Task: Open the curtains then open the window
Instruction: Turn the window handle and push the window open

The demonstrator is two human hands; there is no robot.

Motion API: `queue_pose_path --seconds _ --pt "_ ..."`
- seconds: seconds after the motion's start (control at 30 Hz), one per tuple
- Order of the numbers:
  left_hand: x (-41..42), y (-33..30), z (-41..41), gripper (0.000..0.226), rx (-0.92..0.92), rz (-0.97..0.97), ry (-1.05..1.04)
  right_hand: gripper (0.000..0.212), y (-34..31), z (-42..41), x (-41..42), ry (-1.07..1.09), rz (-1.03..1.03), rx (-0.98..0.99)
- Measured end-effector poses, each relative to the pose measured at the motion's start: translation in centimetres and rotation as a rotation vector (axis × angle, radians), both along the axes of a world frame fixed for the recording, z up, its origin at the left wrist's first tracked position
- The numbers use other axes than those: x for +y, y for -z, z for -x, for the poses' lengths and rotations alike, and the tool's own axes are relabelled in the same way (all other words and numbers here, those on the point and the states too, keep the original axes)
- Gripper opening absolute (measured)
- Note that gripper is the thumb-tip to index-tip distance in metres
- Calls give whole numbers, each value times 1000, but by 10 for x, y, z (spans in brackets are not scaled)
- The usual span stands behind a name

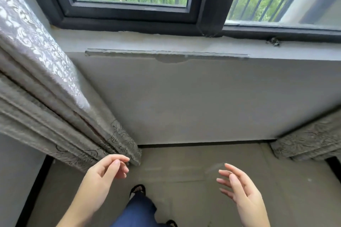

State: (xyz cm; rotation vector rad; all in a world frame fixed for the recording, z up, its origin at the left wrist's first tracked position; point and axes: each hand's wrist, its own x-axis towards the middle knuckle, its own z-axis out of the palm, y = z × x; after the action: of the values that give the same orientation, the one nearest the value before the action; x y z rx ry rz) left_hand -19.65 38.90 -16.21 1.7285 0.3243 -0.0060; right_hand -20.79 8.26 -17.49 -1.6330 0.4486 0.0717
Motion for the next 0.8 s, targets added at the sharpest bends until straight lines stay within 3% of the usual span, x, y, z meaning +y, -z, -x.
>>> queue_pose_path --seconds 0.27,0.4,0.63,0.8 --pt "-24 -16 -97 24 -105 41 36 31 -13 -113 -24 12 15 -130" --pt "-31 -32 -170 40 -199 -3 76 29 -33 -189 -26 26 15 -238" --pt "-32 -93 -299 17 -391 -27 124 25 -89 -309 -16 -3 69 -459" --pt "-44 -156 -370 28 -598 -66 199 22 -148 -380 -14 -115 181 -638"
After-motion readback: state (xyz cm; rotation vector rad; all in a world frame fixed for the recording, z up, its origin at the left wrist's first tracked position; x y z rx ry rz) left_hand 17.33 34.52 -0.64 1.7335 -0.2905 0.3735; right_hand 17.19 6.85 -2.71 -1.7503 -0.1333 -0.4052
